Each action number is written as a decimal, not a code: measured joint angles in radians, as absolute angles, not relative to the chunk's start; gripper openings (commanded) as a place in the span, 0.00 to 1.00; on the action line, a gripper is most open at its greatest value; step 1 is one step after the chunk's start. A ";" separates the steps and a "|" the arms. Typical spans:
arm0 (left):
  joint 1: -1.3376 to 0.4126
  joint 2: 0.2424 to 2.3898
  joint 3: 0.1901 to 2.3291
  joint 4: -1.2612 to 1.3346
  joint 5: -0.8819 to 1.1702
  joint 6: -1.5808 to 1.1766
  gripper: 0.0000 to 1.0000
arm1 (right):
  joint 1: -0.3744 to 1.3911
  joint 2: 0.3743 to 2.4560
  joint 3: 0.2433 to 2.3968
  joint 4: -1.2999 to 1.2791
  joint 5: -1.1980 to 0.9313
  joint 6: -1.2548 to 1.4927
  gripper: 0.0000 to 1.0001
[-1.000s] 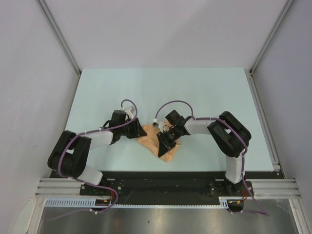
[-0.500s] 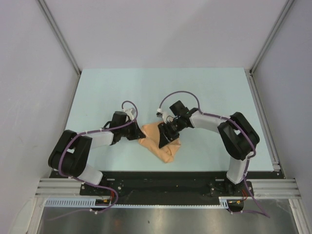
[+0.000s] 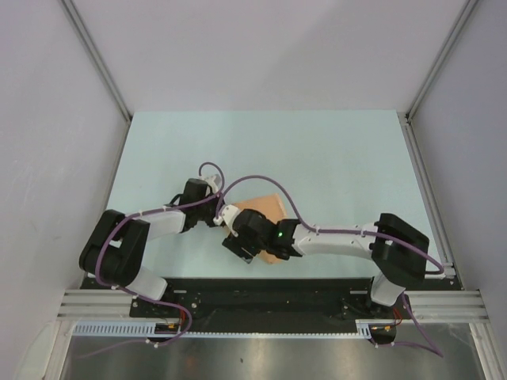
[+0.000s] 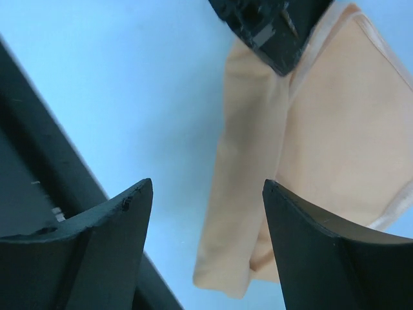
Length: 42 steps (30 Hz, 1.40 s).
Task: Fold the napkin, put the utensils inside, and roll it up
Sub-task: Roll the napkin with the utensil
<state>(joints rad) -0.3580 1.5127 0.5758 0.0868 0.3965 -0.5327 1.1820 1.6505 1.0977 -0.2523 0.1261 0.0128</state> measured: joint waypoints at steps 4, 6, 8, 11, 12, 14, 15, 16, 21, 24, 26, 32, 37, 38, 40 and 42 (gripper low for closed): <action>-0.358 1.518 0.586 0.073 0.396 -0.532 0.00 | 1.232 1.690 1.039 -0.186 0.303 -0.024 0.72; -0.358 1.521 0.593 0.064 0.396 -0.532 0.00 | 1.243 1.707 1.016 -0.157 0.362 -0.039 0.72; -0.358 1.525 0.598 0.059 0.396 -0.532 0.00 | 1.248 1.727 1.006 -0.129 0.399 -0.052 0.71; -0.358 1.525 0.603 0.050 0.396 -0.532 0.00 | 1.253 1.752 0.987 -0.083 0.430 -0.067 0.69; -0.358 1.526 0.605 0.048 0.396 -0.531 0.00 | 1.254 1.757 0.979 -0.068 0.434 -0.073 0.69; -0.358 1.528 0.609 0.041 0.396 -0.531 0.00 | 1.256 1.764 0.966 -0.049 0.437 -0.080 0.68; -0.358 1.530 0.612 0.040 0.396 -0.531 0.00 | 1.258 1.768 0.962 -0.043 0.437 -0.083 0.66; -0.358 1.532 0.613 0.039 0.396 -0.531 0.00 | 1.259 1.776 0.962 -0.035 0.438 -0.084 0.64; -0.358 1.534 0.615 0.038 0.397 -0.531 0.07 | 1.254 1.817 0.976 0.020 0.437 -0.081 0.29; -0.358 1.533 0.615 0.041 0.395 -0.530 0.31 | 1.229 1.838 0.996 0.018 0.407 -0.061 0.19; -0.357 1.531 0.615 0.043 0.387 -0.524 0.47 | 1.195 1.832 0.997 0.014 0.344 -0.048 0.12; -0.329 1.461 0.615 0.034 0.350 -0.531 0.74 | 1.033 1.788 0.966 0.032 -0.027 0.037 0.01; -0.308 1.371 0.594 0.025 0.279 -0.534 0.77 | 0.929 1.809 0.970 0.036 -0.318 0.118 0.00; -0.307 1.351 0.583 0.026 0.268 -0.534 0.77 | 0.918 1.818 0.972 0.038 -0.374 0.136 0.00; -0.307 1.319 0.561 0.025 0.258 -0.535 0.77 | 0.905 1.837 0.973 0.046 -0.468 0.168 0.00; -0.307 1.292 0.535 0.027 0.250 -0.537 0.77 | 0.894 1.859 0.973 0.053 -0.571 0.207 0.00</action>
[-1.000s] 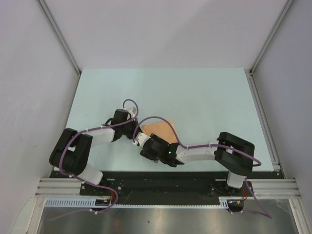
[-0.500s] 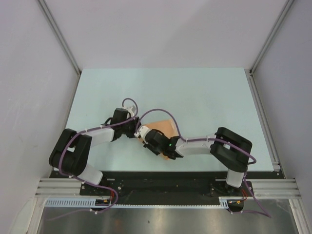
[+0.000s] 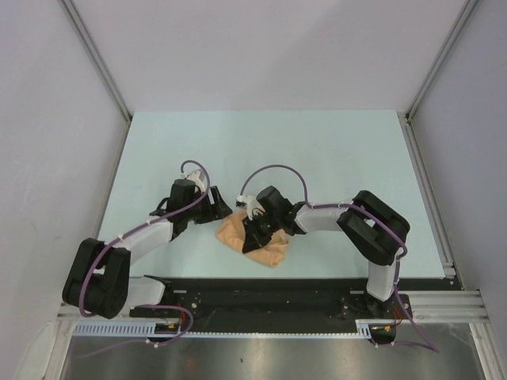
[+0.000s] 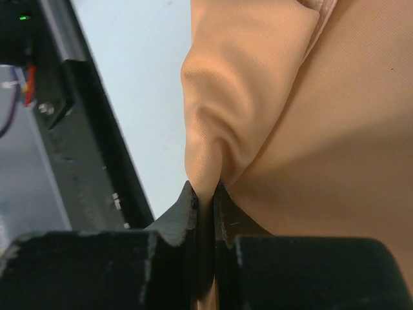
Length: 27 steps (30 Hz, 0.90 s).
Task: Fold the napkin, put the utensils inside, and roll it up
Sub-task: Roll the napkin with the utensil
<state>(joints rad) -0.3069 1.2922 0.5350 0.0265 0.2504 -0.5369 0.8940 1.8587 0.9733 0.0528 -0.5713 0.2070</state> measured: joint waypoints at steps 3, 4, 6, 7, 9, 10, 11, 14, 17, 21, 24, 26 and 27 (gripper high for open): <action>-0.307 1.282 0.505 0.022 0.243 -0.541 0.76 | 0.877 1.894 0.974 0.068 -0.686 0.255 0.00; -0.307 1.282 0.498 0.020 0.243 -0.541 0.75 | 0.871 1.904 0.976 0.071 -0.709 0.263 0.00; -0.307 1.282 0.480 0.021 0.250 -0.542 0.74 | 0.851 1.929 0.987 0.073 -0.762 0.286 0.00; -0.307 1.282 0.470 0.024 0.257 -0.542 0.74 | 0.842 1.940 0.993 0.073 -0.785 0.293 0.00; -0.307 1.281 0.447 0.039 0.276 -0.546 0.73 | 0.828 1.959 1.000 0.075 -0.820 0.305 0.00; -0.307 1.276 0.440 0.049 0.284 -0.550 0.73 | 0.823 1.966 1.002 0.077 -0.833 0.311 0.00; -0.307 1.271 0.431 0.058 0.293 -0.550 0.73 | 0.819 1.972 1.006 0.076 -0.844 0.314 0.00; -0.307 1.255 0.403 0.088 0.322 -0.553 0.72 | 0.810 1.985 1.013 0.076 -0.867 0.318 0.00; -0.312 1.258 0.392 0.108 0.347 -0.559 0.67 | 0.804 1.996 1.023 0.065 -0.883 0.318 0.00; -0.330 1.287 0.392 0.129 0.371 -0.564 0.45 | 0.796 2.003 1.031 0.055 -0.892 0.318 0.00; -0.345 1.316 0.390 0.142 0.381 -0.572 0.22 | 0.790 2.004 1.033 0.047 -0.898 0.317 0.03; -0.352 1.327 0.380 0.153 0.387 -0.575 0.01 | 0.782 2.004 1.034 0.034 -0.904 0.314 0.16; -0.353 1.328 0.377 0.156 0.390 -0.584 0.00 | 0.778 2.004 1.035 0.026 -0.906 0.312 0.21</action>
<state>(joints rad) -0.3531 1.3281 0.3775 0.1562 0.3901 -0.5838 0.7784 2.0041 1.0351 0.0257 -0.9058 0.3122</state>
